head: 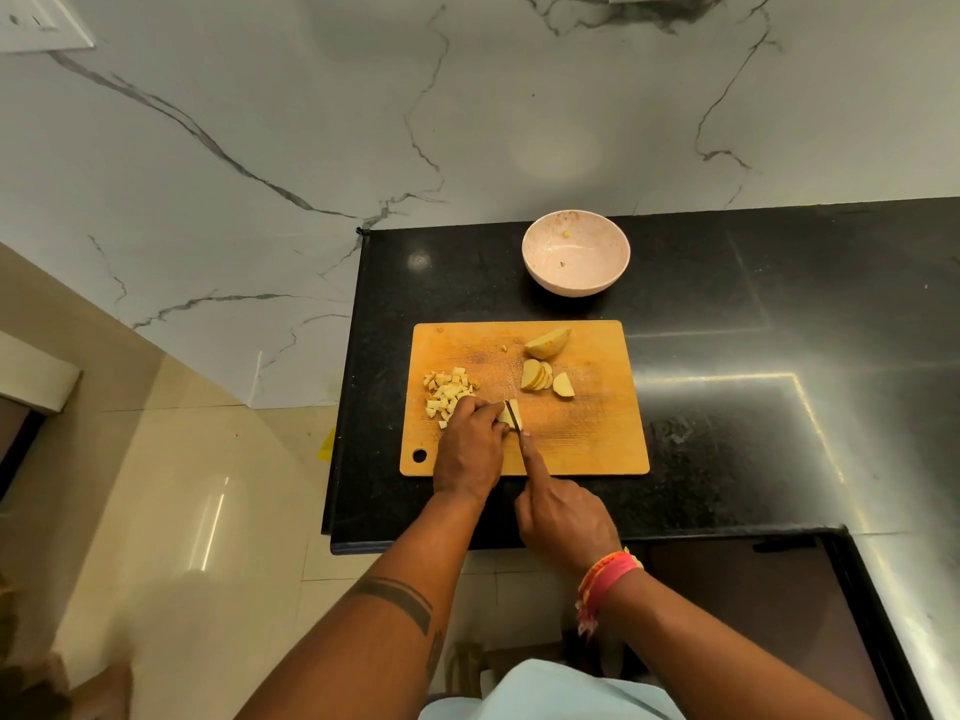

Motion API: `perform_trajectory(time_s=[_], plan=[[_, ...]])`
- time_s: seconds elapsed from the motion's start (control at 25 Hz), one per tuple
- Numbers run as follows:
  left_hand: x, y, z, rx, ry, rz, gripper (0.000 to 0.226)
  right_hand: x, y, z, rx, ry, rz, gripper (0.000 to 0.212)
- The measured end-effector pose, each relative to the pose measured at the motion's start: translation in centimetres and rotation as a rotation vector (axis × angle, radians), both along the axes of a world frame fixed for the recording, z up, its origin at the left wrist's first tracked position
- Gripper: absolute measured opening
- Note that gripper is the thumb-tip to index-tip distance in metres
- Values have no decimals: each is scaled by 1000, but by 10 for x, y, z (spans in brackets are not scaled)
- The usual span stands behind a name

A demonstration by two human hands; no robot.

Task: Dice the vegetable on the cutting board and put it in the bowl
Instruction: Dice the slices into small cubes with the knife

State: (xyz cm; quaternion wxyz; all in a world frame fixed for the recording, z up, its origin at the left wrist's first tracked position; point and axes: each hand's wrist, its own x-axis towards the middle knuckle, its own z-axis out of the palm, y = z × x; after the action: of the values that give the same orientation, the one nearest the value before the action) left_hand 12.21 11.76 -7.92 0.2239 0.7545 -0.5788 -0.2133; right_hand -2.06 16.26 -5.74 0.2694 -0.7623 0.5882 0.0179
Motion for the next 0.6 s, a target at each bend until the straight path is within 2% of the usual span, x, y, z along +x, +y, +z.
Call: perform_trajectory(time_s=[0.28, 0.6], plan=[[-2, -2, 4, 26, -9, 15, 33, 14, -18, -2, 12, 31, 37, 75], [-4, -3, 2, 46, 50, 49, 32, -14, 21, -2, 28, 56, 69, 76]])
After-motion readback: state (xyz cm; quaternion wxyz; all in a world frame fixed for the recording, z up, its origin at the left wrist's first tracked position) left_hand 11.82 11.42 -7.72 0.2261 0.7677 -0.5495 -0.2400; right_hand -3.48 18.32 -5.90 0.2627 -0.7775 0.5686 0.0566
